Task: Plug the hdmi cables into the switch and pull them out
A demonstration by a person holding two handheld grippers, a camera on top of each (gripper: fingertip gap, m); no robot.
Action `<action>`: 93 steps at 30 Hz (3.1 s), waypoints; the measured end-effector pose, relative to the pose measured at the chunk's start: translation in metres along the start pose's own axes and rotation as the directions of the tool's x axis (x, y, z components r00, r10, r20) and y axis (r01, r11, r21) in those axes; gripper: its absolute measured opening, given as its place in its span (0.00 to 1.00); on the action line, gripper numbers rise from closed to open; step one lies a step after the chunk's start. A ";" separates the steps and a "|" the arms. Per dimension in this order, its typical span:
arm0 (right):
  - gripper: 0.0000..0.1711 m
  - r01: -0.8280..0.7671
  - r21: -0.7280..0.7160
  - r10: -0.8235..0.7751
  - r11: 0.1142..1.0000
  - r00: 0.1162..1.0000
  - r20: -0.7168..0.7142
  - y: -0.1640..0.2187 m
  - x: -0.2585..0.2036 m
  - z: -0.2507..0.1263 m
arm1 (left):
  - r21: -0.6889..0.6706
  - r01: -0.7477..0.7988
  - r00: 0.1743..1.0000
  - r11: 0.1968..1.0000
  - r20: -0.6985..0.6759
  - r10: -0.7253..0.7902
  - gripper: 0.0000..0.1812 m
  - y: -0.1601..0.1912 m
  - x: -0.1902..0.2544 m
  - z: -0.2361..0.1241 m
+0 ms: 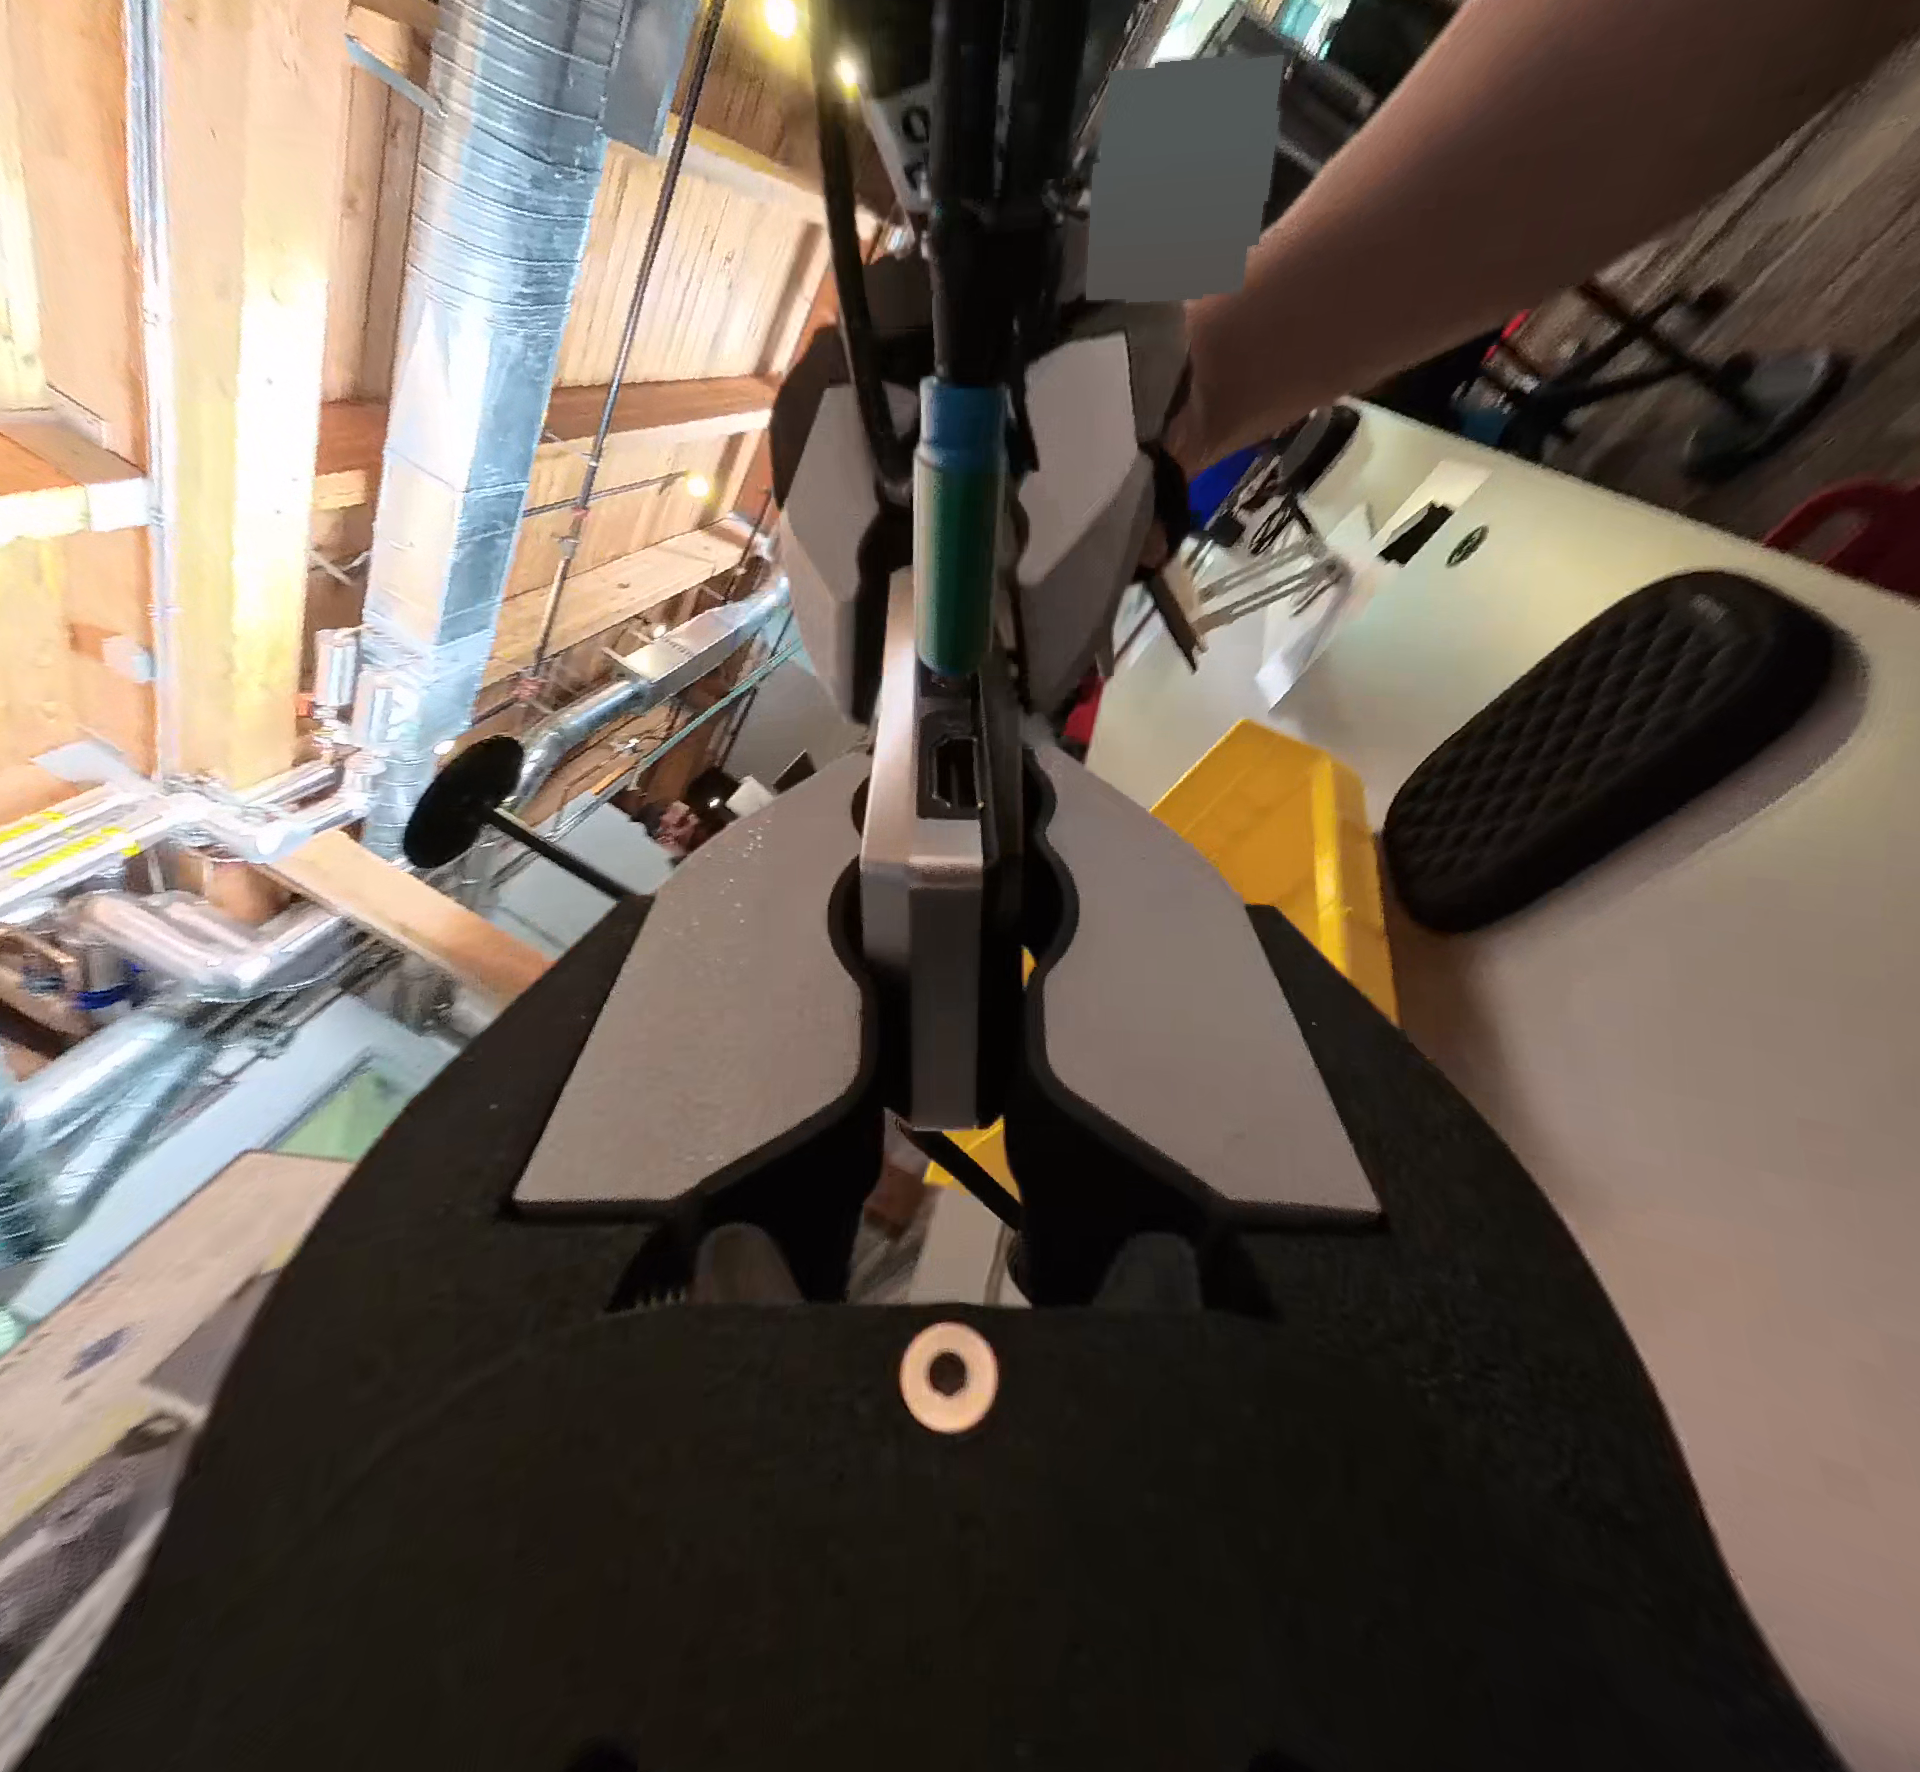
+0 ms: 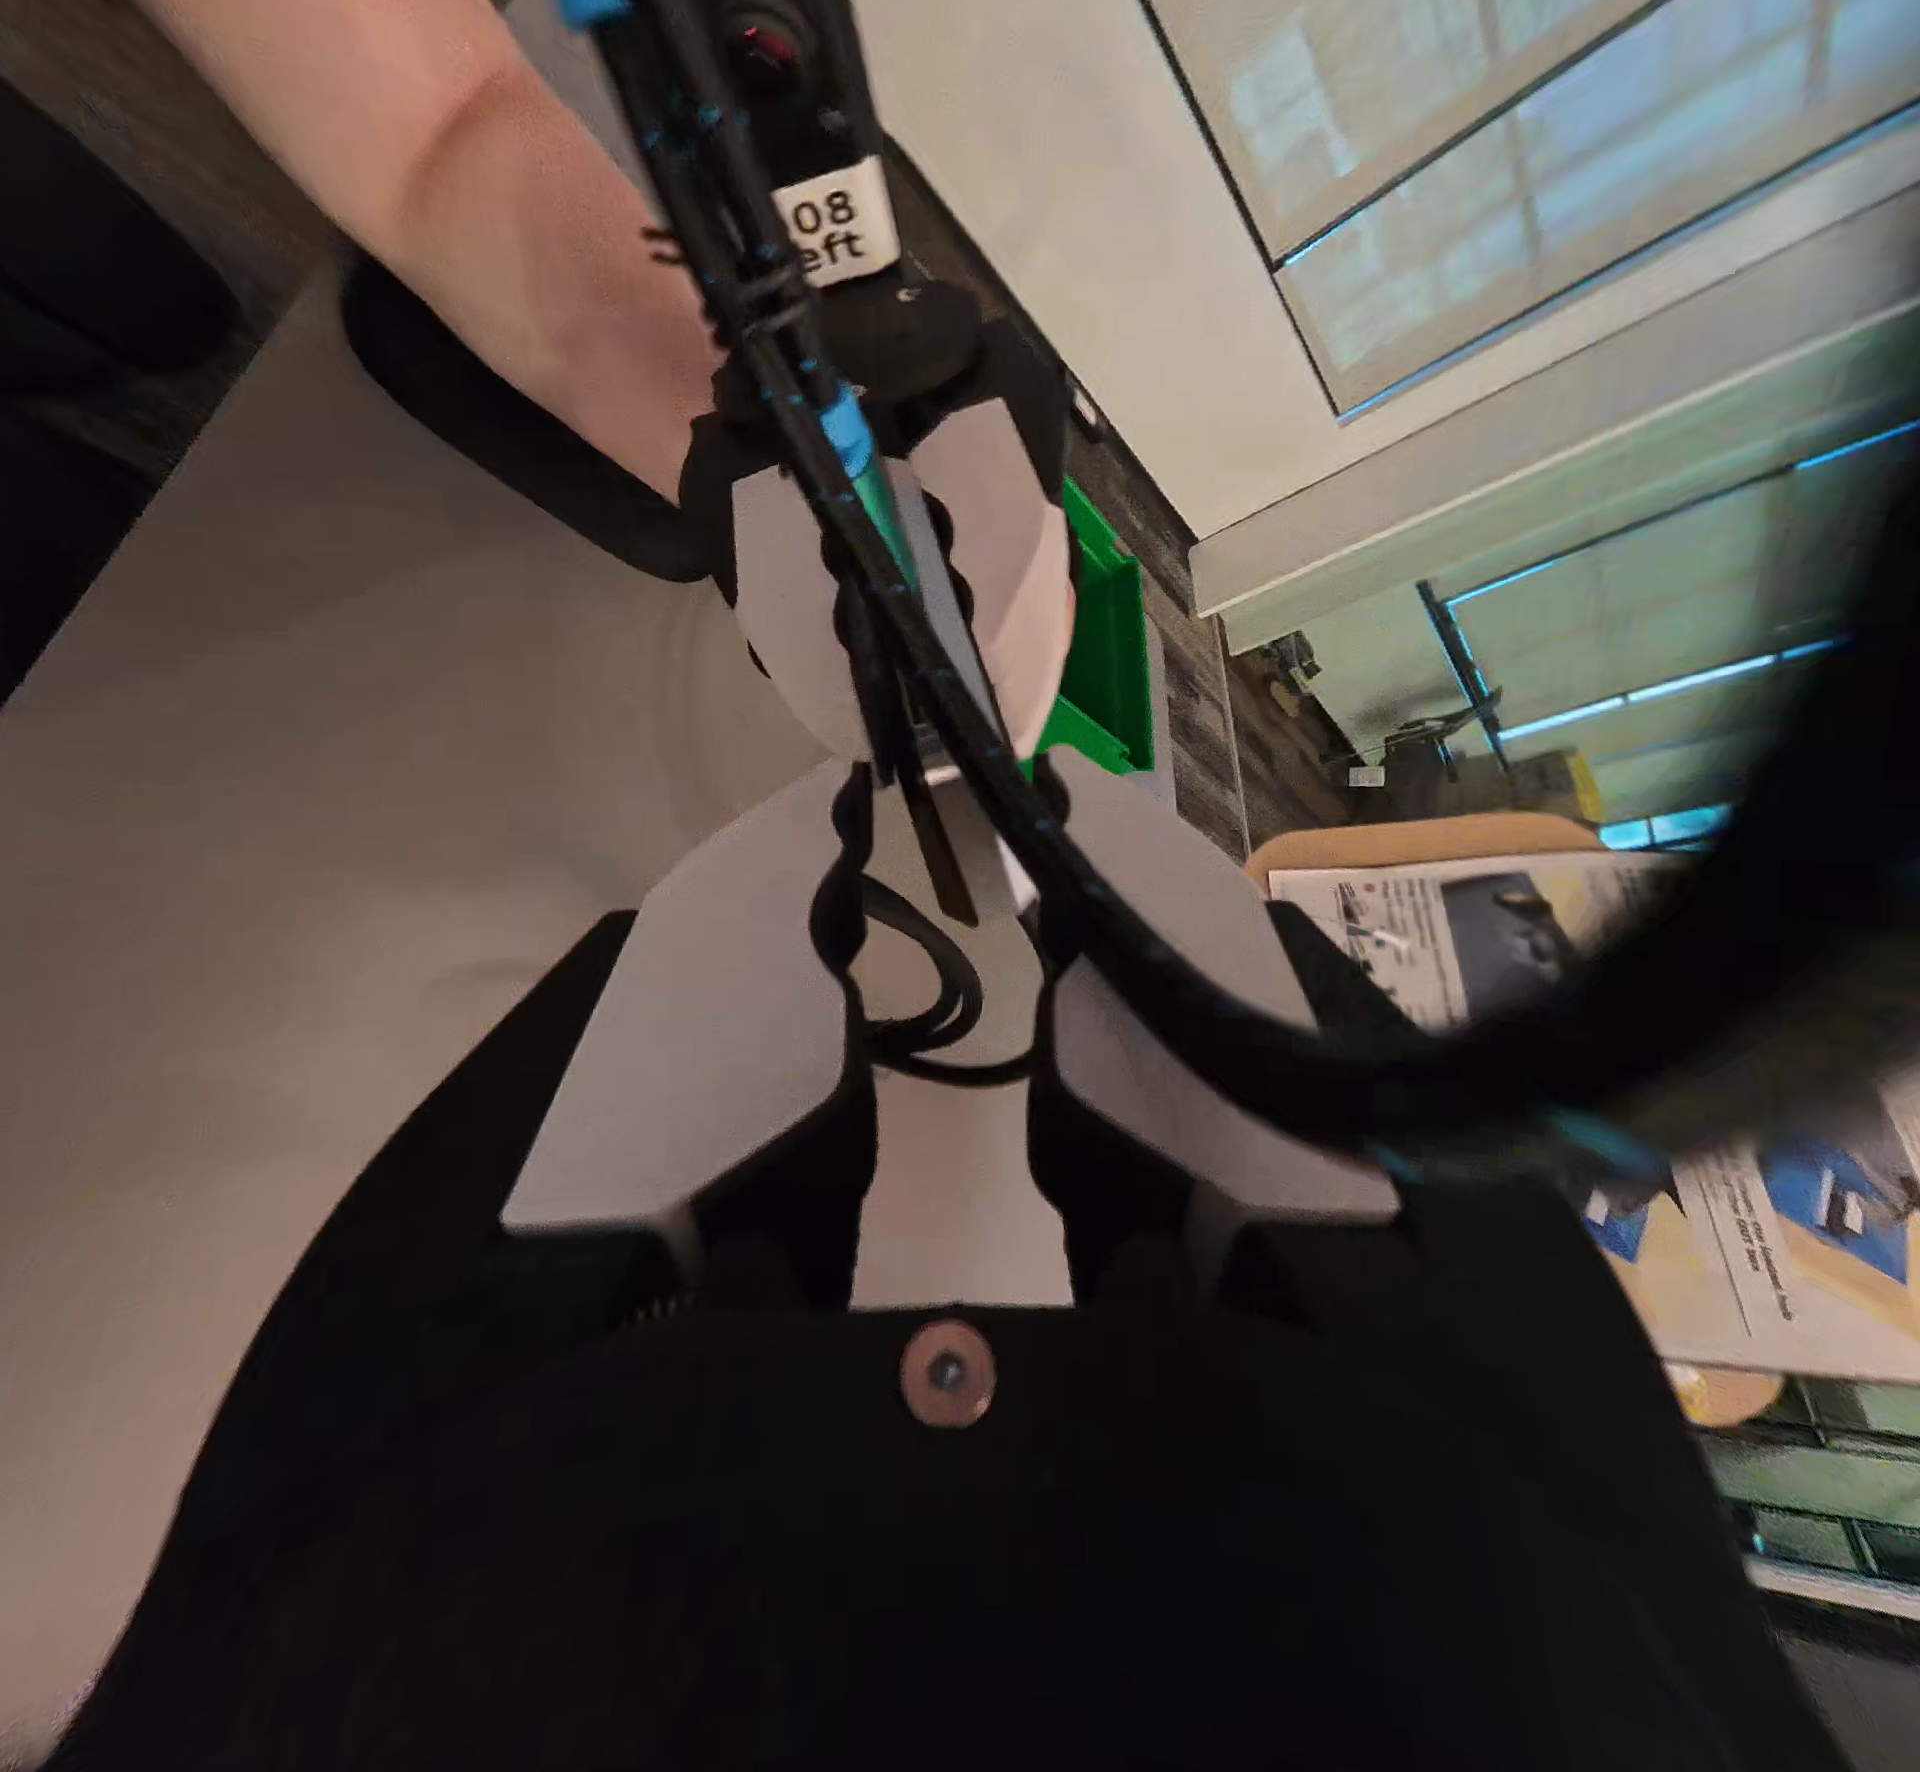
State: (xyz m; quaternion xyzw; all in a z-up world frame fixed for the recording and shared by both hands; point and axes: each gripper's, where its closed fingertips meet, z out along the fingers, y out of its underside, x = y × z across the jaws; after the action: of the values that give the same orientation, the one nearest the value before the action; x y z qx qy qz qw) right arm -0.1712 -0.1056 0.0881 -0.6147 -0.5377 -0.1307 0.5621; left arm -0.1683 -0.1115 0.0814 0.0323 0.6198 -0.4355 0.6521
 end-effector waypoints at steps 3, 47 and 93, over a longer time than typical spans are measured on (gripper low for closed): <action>0.13 0.014 0.005 -0.014 1.000 1.000 0.001 -0.004 -0.003 0.006 | 0.016 0.041 0.999 0.999 -0.034 -0.040 0.13 0.000 0.004 0.000; 0.13 -0.660 -0.718 0.340 0.223 0.743 -0.577 0.398 0.053 -0.068 | -0.336 0.178 0.951 0.925 0.300 -0.075 0.25 0.073 -0.106 -0.041; 0.25 -0.596 0.106 0.598 0.796 0.746 -0.294 0.103 0.134 0.057 | -0.772 0.289 0.570 -0.566 0.614 -0.546 0.17 0.216 -0.007 -0.342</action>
State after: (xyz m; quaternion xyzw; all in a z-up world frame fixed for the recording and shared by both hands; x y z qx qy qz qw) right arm -0.0620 0.0326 0.1147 -0.7240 -0.2176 -0.0384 0.6535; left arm -0.3028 0.2250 -0.0991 -0.7253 0.6842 -0.0236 0.0722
